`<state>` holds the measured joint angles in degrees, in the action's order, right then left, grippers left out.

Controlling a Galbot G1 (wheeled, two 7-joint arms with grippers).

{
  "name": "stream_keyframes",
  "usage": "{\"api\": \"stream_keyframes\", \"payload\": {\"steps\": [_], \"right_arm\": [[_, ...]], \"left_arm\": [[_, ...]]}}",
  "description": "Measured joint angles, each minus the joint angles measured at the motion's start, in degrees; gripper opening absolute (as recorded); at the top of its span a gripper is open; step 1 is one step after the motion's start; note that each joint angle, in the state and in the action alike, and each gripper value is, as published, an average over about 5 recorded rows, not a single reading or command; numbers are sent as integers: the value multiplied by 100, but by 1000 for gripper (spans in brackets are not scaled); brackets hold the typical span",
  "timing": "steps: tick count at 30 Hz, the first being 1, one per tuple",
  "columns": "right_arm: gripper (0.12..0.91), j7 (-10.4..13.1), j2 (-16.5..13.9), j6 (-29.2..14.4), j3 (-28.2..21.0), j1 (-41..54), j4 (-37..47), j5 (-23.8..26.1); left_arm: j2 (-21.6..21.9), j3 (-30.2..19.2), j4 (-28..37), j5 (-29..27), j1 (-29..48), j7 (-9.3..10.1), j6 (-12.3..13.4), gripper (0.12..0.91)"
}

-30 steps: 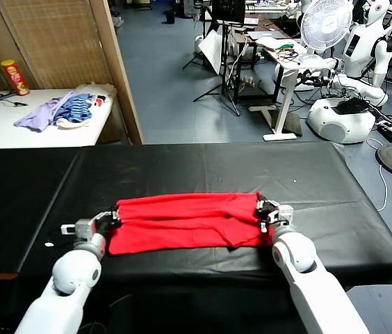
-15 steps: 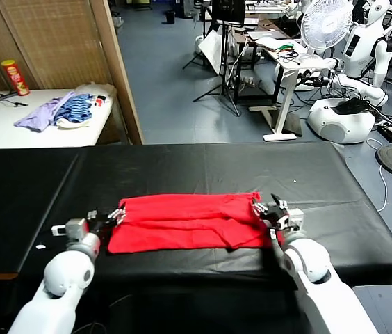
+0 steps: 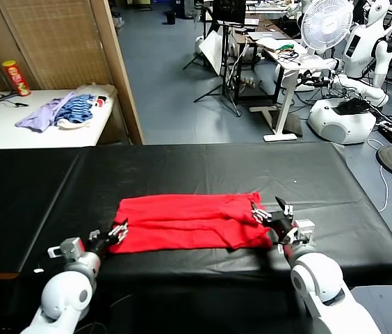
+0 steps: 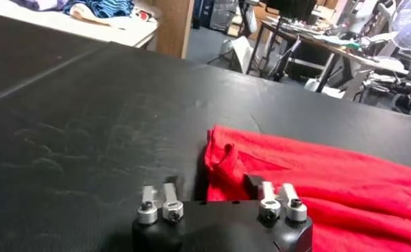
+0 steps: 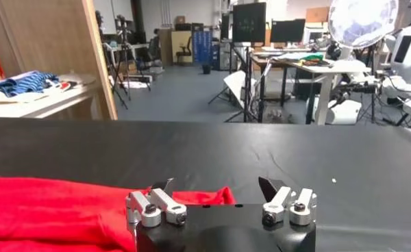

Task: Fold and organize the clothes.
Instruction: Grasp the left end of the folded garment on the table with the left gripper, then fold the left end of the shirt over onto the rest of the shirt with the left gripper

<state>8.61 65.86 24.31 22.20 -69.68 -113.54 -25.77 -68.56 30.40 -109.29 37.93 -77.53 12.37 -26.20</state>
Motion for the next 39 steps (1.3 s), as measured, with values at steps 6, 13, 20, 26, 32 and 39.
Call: {"api": "stream_keyframes", "payload": {"steps": [6, 13, 20, 26, 32, 39], "right_arm": [[798, 7, 68, -7, 126, -127, -126, 66], [798, 27, 97, 7, 333, -305, -301, 113], [798, 41, 155, 38, 368, -385, -410, 142], [798, 50, 223, 82, 352, -451, -473, 260], [798, 50, 326, 89, 428, -546, -476, 434], [798, 54, 462, 118, 560, -642, -469, 584]], "left_arm": [[-66, -56, -145, -680, -143, -82, 92, 156], [206, 67, -130, -2351, -233, -278, 403, 146], [1058, 462, -41, -3061, -300, -258, 397, 146], [1269, 354, -418, -2682, -218, 73, -35, 146], [802, -308, -1151, -1556, -13, 433, -566, 146], [97, -1232, -1372, -810, 416, 528, -652, 146]]}}
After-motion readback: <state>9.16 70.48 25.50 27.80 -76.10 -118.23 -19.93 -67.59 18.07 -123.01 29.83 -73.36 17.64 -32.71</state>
